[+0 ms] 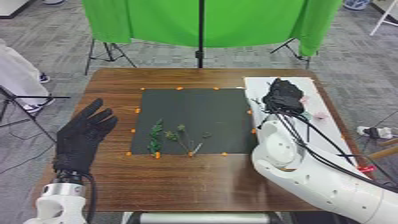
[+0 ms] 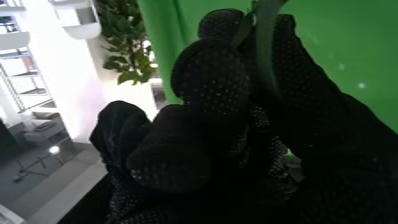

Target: Arrange flowers

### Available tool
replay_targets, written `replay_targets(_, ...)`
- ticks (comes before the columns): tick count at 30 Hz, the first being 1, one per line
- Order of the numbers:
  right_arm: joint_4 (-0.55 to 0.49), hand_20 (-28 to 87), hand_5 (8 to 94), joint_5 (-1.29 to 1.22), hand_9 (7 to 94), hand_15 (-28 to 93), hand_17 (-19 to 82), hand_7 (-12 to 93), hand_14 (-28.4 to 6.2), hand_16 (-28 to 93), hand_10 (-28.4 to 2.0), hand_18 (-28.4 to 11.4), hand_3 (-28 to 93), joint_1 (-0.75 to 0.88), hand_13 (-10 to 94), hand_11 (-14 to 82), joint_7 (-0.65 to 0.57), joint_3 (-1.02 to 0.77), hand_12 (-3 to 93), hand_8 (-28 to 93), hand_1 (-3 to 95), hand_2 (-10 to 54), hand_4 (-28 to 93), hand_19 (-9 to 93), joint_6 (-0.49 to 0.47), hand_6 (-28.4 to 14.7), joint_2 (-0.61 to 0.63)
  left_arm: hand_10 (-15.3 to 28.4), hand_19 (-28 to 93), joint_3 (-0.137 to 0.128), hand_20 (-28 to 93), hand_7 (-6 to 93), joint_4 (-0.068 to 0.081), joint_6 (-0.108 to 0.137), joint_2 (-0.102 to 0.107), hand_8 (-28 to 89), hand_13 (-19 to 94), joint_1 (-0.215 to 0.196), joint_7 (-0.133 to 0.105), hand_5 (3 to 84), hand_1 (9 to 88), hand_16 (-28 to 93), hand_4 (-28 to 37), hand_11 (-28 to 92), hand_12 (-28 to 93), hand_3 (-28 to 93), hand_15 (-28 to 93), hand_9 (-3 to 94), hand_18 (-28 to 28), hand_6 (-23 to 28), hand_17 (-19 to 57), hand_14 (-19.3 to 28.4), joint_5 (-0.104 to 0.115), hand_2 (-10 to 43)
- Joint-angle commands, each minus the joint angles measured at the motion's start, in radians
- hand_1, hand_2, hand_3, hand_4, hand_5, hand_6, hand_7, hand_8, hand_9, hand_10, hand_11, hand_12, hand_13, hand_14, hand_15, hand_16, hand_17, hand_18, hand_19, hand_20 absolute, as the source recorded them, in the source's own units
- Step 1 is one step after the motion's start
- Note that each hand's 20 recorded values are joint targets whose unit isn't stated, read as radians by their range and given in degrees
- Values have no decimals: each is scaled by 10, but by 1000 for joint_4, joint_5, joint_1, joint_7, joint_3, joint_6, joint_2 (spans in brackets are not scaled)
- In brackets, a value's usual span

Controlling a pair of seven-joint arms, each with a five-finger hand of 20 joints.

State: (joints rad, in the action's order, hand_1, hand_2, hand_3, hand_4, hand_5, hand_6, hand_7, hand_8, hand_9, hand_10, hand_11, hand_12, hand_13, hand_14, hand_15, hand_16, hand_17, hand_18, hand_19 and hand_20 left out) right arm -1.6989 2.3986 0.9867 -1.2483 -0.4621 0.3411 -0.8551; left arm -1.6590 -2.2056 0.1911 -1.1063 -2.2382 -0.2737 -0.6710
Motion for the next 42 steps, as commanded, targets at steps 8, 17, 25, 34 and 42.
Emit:
replay_targets(8,-231,662,937,36,935,845,442,235,-103,194,-131,-276,773,199,822,483,97,-126,212,125,549,-95,-283,932,-120,-48,-142,207,588,10,126,145,-2,10,19,-100,277,-26,-30,407,257,-86,-229,275,113,796,552,379,268,105,-73,276,6,77)
replay_targets(17,-197,671,937,4,933,848,444,237,-106,195,-132,-279,770,274,821,488,117,-105,213,121,546,-95,-283,932,-187,-49,-188,206,587,11,126,145,3,8,20,-100,278,-19,-30,407,258,-86,-229,275,113,795,553,378,267,105,-73,276,9,77)
replay_targets(25,-194,672,935,-11,924,851,445,229,-106,194,-130,-280,771,327,818,502,116,-135,215,118,535,-95,-283,932,-255,-43,-202,206,587,7,127,145,0,18,20,-100,278,-29,-31,406,258,-86,-228,277,114,795,553,379,268,104,-73,276,11,77)
replay_targets(34,-210,684,936,-21,916,857,457,229,-104,184,-125,-273,710,371,818,525,121,-178,213,104,507,-95,-280,932,-333,-30,-208,207,587,6,127,146,0,17,17,-101,278,-22,-22,406,257,-86,-228,277,113,797,553,379,267,105,-73,276,8,77)
replay_targets(42,-228,693,936,116,908,865,450,239,-111,178,-129,-277,746,378,808,531,154,-187,212,-53,389,-95,-282,932,-329,-15,-165,207,587,11,126,146,-1,26,23,-100,278,-30,-33,406,257,-86,-228,277,113,796,552,380,267,105,-73,275,14,78)
